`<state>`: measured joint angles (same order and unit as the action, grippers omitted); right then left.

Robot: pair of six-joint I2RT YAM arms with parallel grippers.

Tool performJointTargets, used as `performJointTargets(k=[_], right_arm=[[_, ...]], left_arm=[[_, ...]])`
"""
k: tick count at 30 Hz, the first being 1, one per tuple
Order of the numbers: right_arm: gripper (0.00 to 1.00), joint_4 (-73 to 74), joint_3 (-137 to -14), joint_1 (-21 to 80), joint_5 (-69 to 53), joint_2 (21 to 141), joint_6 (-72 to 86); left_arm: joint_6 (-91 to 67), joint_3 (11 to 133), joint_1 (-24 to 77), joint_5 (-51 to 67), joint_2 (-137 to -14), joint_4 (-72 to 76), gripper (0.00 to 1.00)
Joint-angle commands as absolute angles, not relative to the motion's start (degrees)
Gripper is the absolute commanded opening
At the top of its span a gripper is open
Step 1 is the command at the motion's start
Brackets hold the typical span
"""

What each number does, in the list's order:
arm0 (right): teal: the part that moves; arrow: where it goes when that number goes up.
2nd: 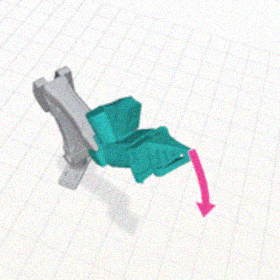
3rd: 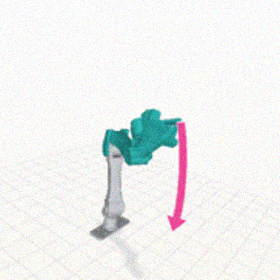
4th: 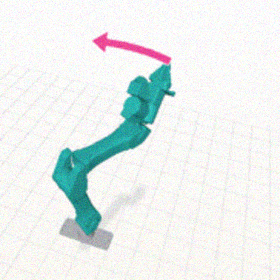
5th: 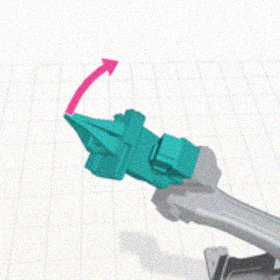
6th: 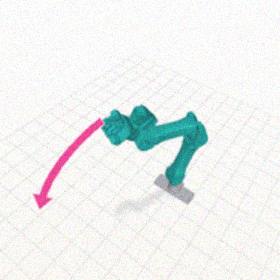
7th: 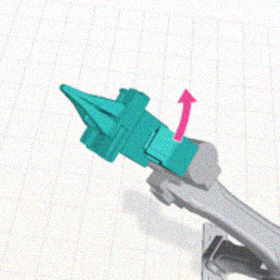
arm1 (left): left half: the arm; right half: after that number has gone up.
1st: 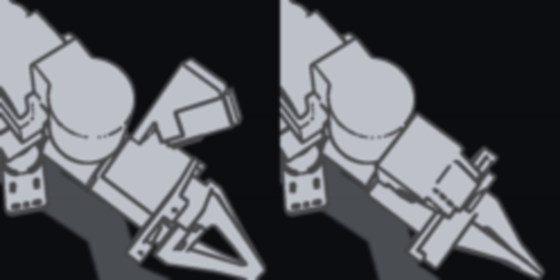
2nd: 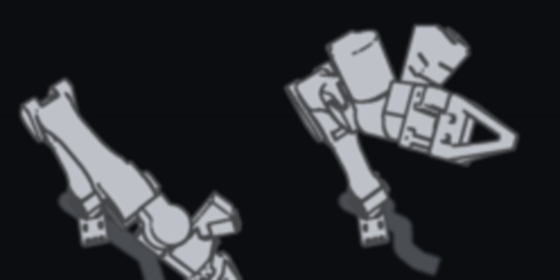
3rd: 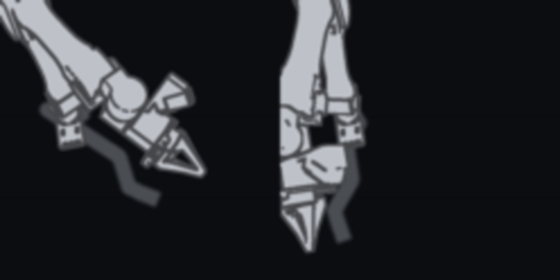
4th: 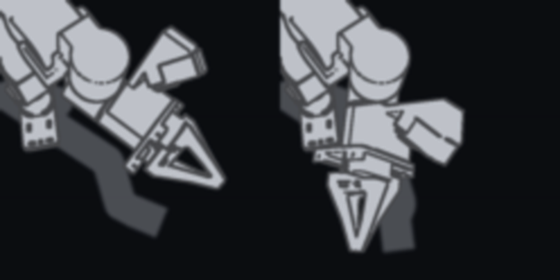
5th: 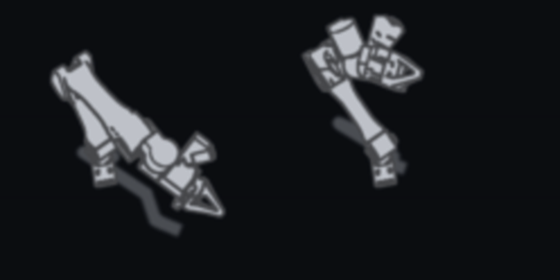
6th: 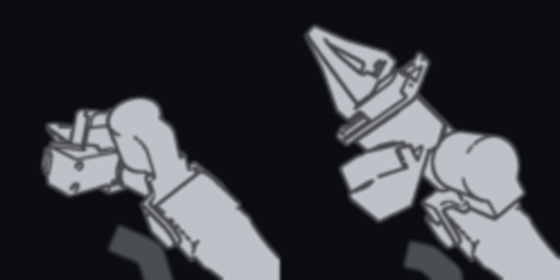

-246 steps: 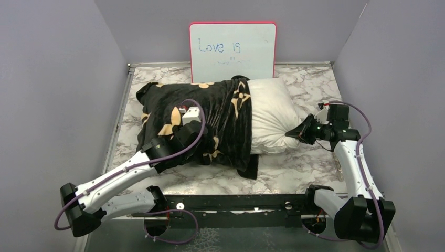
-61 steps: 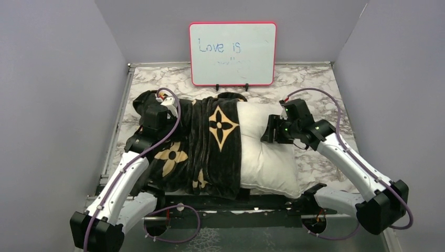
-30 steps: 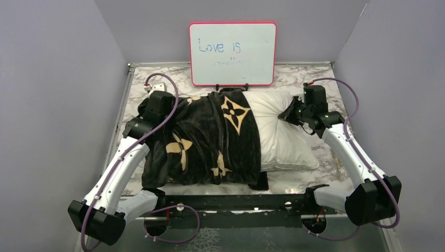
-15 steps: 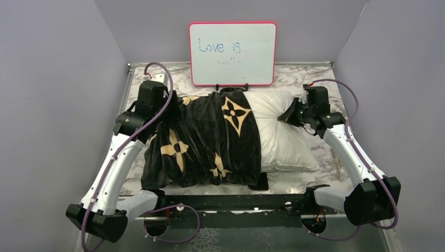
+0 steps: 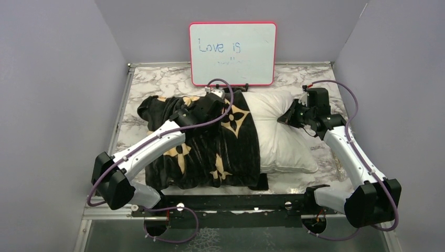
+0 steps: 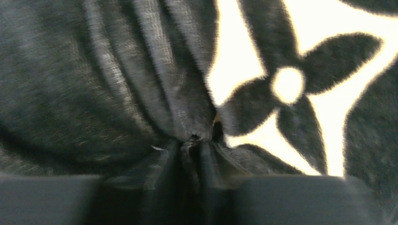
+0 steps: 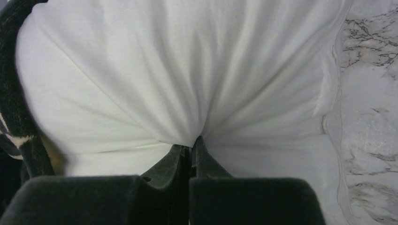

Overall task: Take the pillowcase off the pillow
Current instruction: Remove the pillow from the pillowcase.

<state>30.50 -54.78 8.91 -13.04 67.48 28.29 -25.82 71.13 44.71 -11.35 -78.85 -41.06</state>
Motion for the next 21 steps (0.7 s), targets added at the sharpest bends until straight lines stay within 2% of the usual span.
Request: performJointTargets(k=[1, 2, 9, 14, 15, 19, 21], right_arm=[[0.01, 36.1, -54.2, 8.1, -6.6, 67.5, 25.1], [0.01, 36.2, -54.4, 8.1, -5.7, 67.7, 25.1], [0.01, 36.5, -55.1, 8.1, -1.6, 69.0, 25.7], [0.01, 36.3, -55.4, 8.1, -2.7, 69.0, 26.0], [0.01, 36.2, -55.7, 8.1, -3.6, 69.0, 25.9], [0.04, 36.1, -57.6, 8.1, -10.1, 69.2, 24.4], [0.12, 37.3, -59.2, 8.1, -13.1, 69.2, 23.6]], left_arm=[[-30.2, 67.6, 43.8, -25.4, -76.2, -48.2, 0.06], [-30.1, 67.5, 42.6, -27.3, -74.8, -49.1, 0.00], [-19.8, 66.0, 21.4, -25.1, -64.2, -51.5, 0.00], [-16.2, 64.6, 16.0, -17.4, -63.5, -51.1, 0.00], [-16.3, 64.3, 16.0, -14.6, -63.9, -50.4, 0.03], [-17.6, 64.1, 16.0, -1.9, -64.8, -45.9, 0.42], [-18.3, 65.1, 16.1, -0.1, -64.7, -43.9, 0.58]])
